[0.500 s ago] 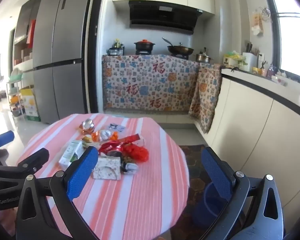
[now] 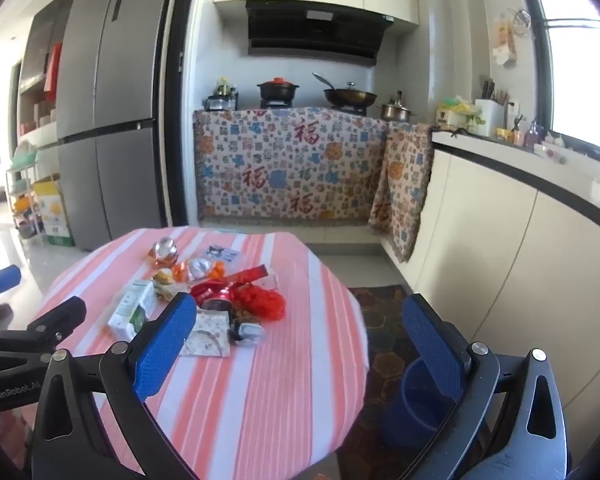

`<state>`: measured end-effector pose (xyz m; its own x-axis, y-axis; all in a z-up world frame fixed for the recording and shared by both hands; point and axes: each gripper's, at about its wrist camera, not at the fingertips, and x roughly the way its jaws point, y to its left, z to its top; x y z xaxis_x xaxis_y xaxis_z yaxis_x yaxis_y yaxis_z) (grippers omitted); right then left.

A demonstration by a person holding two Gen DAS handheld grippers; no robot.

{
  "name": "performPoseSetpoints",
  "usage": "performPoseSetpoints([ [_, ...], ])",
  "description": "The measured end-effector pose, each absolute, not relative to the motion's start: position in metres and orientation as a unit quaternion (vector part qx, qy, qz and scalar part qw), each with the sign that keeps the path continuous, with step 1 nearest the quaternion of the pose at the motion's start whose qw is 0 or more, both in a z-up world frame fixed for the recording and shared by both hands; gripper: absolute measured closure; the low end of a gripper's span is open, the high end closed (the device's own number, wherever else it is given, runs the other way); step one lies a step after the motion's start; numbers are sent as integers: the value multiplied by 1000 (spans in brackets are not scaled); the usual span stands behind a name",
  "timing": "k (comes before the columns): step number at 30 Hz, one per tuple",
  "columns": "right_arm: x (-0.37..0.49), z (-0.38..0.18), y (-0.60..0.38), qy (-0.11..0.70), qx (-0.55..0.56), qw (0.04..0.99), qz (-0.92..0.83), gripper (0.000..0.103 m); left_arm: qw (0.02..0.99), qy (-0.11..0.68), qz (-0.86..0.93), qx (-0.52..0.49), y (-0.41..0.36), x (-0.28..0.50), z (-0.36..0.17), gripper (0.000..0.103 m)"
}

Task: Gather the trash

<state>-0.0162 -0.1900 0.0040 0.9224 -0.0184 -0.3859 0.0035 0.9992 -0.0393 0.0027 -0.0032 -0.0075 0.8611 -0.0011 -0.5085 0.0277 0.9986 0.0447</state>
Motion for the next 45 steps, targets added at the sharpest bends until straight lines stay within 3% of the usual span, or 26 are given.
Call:
performPoseSetpoints([
  [45, -18, 0, -206, 202, -9, 979, -27, 0, 962, 272, -11, 37, -14, 4, -5, 0],
])
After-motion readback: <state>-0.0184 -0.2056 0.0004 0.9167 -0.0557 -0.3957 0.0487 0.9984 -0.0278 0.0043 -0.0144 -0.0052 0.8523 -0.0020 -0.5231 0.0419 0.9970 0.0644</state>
